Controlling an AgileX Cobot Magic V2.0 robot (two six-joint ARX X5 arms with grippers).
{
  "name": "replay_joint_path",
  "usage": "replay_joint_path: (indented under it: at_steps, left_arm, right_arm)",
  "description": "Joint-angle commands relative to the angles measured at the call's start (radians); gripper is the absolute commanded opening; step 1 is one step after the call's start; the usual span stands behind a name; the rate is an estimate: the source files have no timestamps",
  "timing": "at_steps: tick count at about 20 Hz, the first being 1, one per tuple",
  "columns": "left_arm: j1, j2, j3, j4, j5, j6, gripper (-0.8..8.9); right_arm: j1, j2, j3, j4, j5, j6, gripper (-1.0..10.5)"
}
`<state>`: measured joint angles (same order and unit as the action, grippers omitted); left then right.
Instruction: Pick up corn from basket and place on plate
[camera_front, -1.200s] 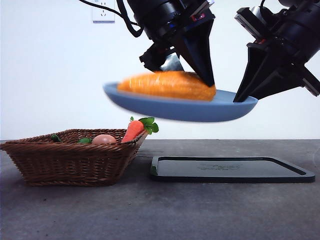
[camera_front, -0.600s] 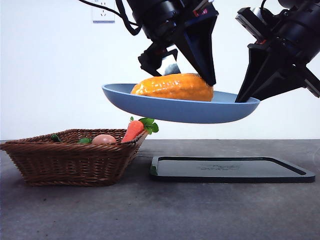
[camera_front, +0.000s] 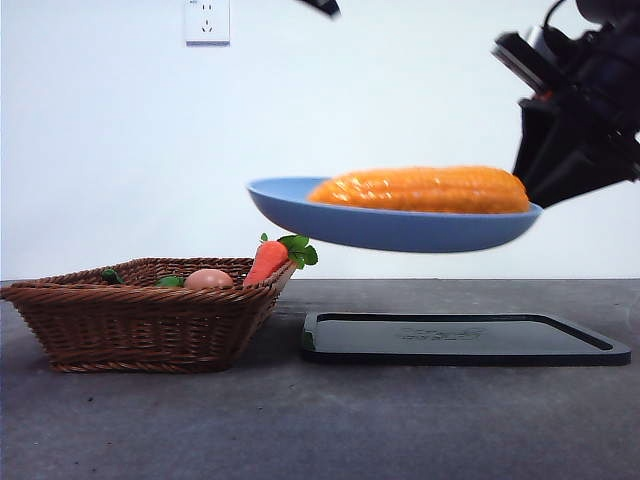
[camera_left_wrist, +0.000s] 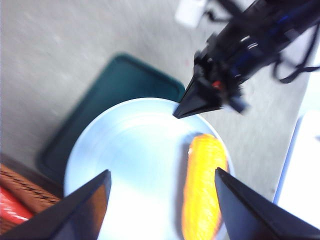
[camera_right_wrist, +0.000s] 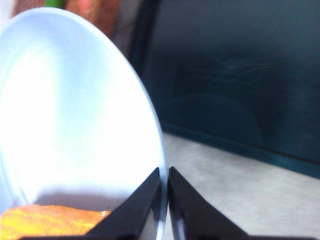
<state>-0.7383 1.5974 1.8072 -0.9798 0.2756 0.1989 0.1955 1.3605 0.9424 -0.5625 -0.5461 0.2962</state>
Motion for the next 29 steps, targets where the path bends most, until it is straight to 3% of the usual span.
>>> replay_joint_path:
  at_steps: [1,6,13,21,25,29]
  left_arm:
    - [0.007,-0.035,0.051,0.000,0.001,-0.010,3.39]
    - [0.014,-0.137,0.051,-0.002,0.000,-0.011,3.39]
    - [0.014,-0.172,0.051,-0.008,0.000,-0.060,3.38]
    - [0.014,-0.172,0.051,-0.029,0.000,-0.081,3.38]
    - [0.014,-0.172,0.051,-0.043,0.000,-0.081,3.36]
    - [0.014,-0.172,0.051,-0.053,0.000,-0.083,3.33]
  right_arm:
    - [-0.045,0.063,0.036,0.011,-0.004,-0.009,0.0]
    - [-0.130,0.256,0.170,0.011,-0.003,-0.043,0.0]
    - [-0.154,0.496,0.324,0.019,0.006,-0.081,0.0]
    - [-0.152,0.549,0.329,0.029,0.004,-0.098,0.1]
    - [-0.152,0.548,0.329,0.001,0.004,-0.124,1.8]
    - [-0.159,0.522,0.329,0.000,0.004,-0.126,2.1]
